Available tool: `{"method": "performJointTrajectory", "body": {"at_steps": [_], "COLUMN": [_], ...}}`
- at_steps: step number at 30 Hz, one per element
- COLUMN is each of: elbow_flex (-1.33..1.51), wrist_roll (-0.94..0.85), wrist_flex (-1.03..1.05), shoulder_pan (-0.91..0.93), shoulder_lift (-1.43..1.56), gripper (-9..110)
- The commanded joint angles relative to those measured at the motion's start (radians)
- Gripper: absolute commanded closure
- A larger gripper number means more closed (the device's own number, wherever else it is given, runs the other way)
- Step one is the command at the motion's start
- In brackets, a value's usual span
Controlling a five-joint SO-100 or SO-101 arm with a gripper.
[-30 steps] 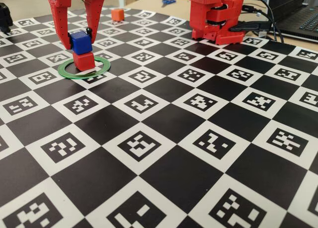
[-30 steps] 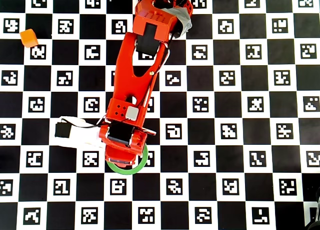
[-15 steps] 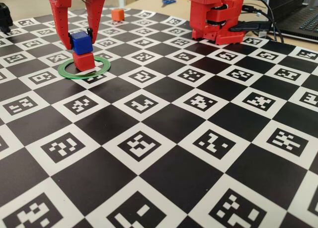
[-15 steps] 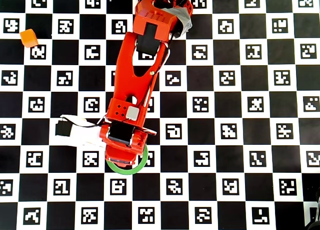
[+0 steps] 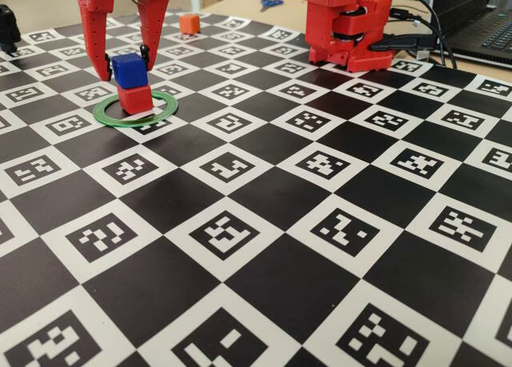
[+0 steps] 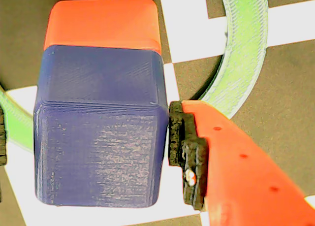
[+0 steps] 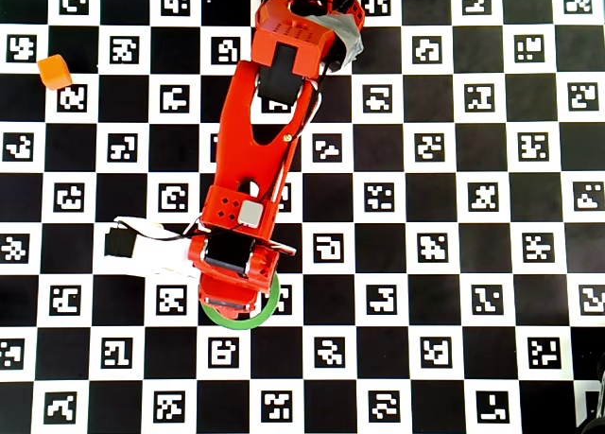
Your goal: Grab the red cube then put it in the green circle then put the blue cube on top and finally the orange cube on top
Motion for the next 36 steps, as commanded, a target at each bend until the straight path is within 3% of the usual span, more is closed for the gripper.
{"method": "performJointTrajectory", "body": {"at_steps": [1,8,16,23,36], "elbow_flex": [-0.008,-0.011,-0.005,-0.011,-0.006], "wrist_roll": [-0.008,-0.008,0.058,0.043,-0.227], "wrist_flex": [0.011,0.038,0.081,0.127,0.262], "shoulder_pan": [-0.014,-0.015,-0.014,-0.009,0.161], "shoulder_lift": [0.138,0.167,0.276,0.365,0.552], "gripper": [74,71,60,58,58]}}
